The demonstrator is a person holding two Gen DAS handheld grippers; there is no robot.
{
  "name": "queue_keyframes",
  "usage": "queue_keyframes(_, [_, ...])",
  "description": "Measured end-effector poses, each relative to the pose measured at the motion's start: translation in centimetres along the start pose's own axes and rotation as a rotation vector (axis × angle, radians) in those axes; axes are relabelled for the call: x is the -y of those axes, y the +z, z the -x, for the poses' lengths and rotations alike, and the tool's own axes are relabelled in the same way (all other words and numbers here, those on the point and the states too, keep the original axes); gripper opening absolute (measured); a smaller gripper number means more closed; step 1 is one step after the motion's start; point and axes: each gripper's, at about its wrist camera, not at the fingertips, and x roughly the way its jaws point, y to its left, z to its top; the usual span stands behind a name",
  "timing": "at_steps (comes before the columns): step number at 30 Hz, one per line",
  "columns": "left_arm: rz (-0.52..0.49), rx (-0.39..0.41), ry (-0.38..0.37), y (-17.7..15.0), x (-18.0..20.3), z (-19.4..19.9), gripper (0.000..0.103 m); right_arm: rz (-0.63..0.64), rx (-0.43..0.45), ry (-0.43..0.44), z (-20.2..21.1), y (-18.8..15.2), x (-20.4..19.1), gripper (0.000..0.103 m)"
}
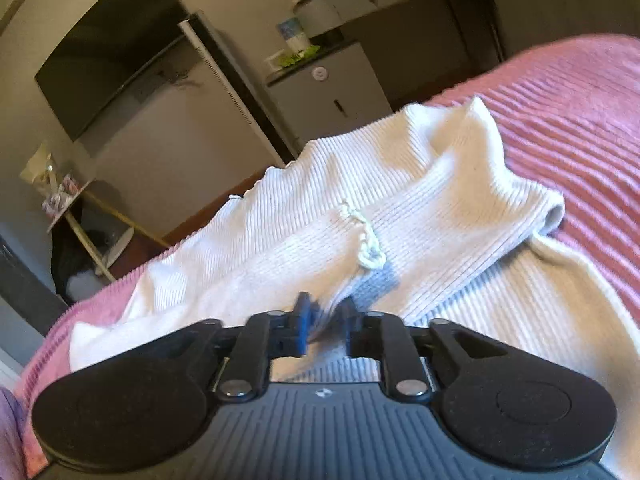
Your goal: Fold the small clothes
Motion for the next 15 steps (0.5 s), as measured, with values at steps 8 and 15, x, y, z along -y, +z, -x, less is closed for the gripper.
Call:
queue_keyframes(8, [-0.002, 0.009, -0.047, 0.1, 0.6, 1.1, 0.083, -0.108, -0.05, 0.077, -2.1, 2.3, 1.4, 0.025])
queue_keyframes(15, [-0.034, -0.036, -0.099, -0.5, 2.3, 1.6, 0.084, 0.231, 0.1, -0.058, -0.2, 4.1, -1.3, 0.007])
